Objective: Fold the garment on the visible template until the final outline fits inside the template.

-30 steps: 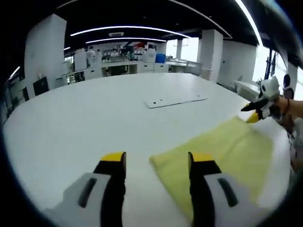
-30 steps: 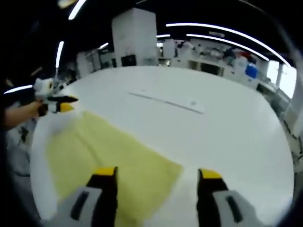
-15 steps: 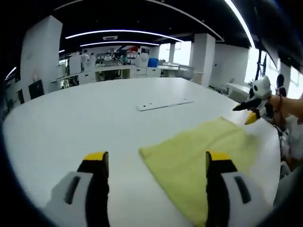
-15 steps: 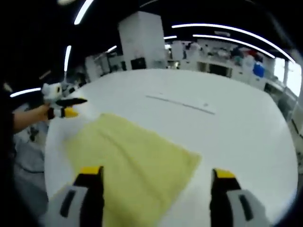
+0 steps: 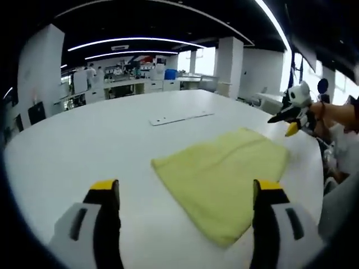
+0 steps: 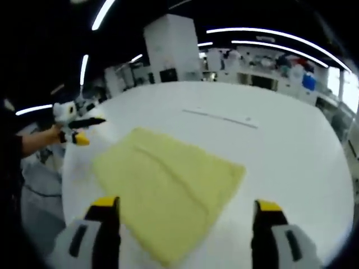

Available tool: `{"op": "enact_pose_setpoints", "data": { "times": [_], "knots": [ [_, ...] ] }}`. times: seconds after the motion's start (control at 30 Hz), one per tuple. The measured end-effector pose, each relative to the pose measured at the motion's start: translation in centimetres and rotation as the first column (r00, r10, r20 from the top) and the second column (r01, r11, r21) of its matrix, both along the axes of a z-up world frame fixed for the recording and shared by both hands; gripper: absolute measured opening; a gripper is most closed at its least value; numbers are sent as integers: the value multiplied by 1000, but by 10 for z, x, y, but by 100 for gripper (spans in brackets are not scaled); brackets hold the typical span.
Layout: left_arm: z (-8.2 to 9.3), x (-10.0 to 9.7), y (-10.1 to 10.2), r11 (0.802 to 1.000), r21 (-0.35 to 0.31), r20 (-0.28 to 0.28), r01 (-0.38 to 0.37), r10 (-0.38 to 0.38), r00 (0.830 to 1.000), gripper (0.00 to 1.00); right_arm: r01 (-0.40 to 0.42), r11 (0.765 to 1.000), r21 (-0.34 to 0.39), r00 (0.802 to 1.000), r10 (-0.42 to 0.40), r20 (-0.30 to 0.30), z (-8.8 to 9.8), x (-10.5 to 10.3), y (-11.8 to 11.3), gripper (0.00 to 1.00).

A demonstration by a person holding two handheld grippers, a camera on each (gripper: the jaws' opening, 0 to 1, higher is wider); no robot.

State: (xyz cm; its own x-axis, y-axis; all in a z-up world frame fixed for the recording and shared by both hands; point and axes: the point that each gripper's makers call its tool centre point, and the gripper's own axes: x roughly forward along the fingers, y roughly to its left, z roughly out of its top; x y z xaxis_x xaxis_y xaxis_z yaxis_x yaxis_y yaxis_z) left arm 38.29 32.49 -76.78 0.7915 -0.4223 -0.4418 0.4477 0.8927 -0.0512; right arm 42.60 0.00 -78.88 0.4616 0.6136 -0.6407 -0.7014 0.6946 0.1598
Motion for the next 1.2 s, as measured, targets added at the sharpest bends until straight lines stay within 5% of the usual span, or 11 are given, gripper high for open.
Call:
{"op": "enact_pose_setpoints", "data": {
  "times": [0.47, 0.87, 1.2],
  "knots": [
    [-3, -43, -12, 998, 38, 2, 55, -55, 998, 87, -3, 1000, -20, 1000, 3, 2, -10, -36, -14, 93],
    [-30, -66, -11, 998, 51, -56, 46, -43, 998, 60, 30, 999, -30, 1000, -30, 7, -26, -64, -22, 72],
    [-47, -76, -12, 1000, -10, -117, 5, -6, 993, 41, 66, 997, -35, 998, -65, 13, -40, -79, -27, 54]
  ]
}}
